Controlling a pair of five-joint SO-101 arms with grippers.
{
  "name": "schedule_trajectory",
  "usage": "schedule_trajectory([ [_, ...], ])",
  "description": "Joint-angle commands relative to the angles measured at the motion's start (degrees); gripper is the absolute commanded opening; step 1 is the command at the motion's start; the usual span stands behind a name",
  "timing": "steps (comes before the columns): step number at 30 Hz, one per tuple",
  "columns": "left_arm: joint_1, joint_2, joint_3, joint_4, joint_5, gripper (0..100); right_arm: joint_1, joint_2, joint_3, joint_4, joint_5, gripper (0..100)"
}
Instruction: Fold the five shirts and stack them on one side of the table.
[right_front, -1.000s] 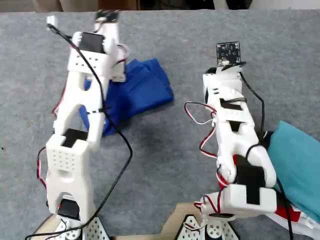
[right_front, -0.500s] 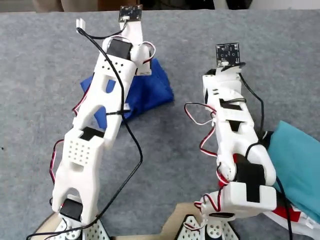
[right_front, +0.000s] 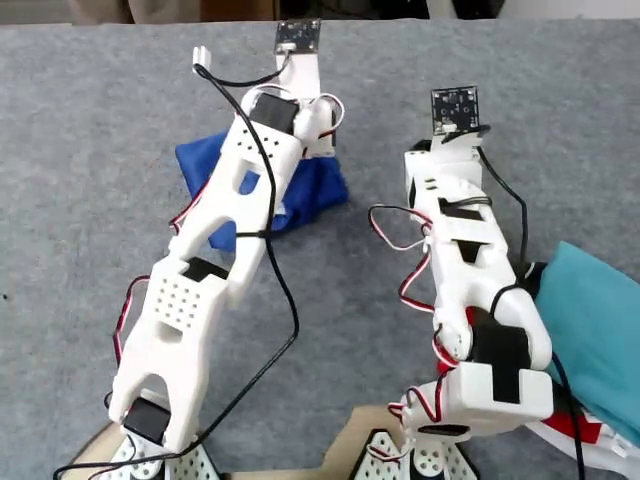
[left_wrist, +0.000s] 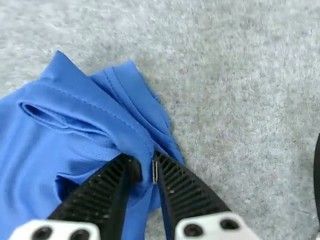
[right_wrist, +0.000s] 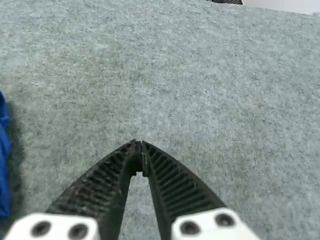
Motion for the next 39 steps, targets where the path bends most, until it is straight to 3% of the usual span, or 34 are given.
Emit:
schedule_trajectory([
  [1, 1.0, -0.6, -2.5, -0.6, -0.1, 3, 0.7, 0.0, -3.0, -1.3, -0.4, 0.5],
  [5, 0.4, -1.0, -3.8, 2.4, 0.4, 19, 0.4, 0.0, -3.0, -1.3, -0.4, 0.5],
  [7, -1.1, -1.0, -6.0, 3.7, 2.7, 22, 0.4, 0.0, -3.0, -1.3, -0.4, 0.5],
  [12, -6.7, -1.0, -14.9, 7.0, 3.5, 16, 0.4, 0.0, -3.0, -1.3, -0.4, 0.5],
  [16, -12.9, 0.0, -19.1, 12.1, 3.8, 4, 0.0, -0.4, -2.9, -0.3, -0.4, 0.5],
  [18, -15.6, 1.5, -17.6, 13.7, 3.9, 2, -1.6, -1.3, -5.3, 5.8, 0.3, 0.5],
  [23, -22.0, 6.9, -15.7, 16.2, 4.8, 2, -11.2, -2.0, -20.4, 32.5, 8.6, 0.5],
  [27, -27.6, 11.1, -16.3, 14.8, 7.8, 2, -19.4, 3.3, -35.5, 42.5, 14.1, 0.5],
  [31, -32.4, 12.9, -16.3, 13.9, 7.8, 2, -24.4, 15.0, -50.0, 48.4, 14.8, 0.5],
  [35, -33.8, 14.0, -15.7, 11.5, 7.8, 2, -26.8, 27.9, -63.3, 52.2, 14.7, 0.5],
  [39, -33.3, 16.0, -16.3, 11.0, 7.8, 2, -30.2, 35.5, -77.1, 64.8, 14.7, 0.5],
])
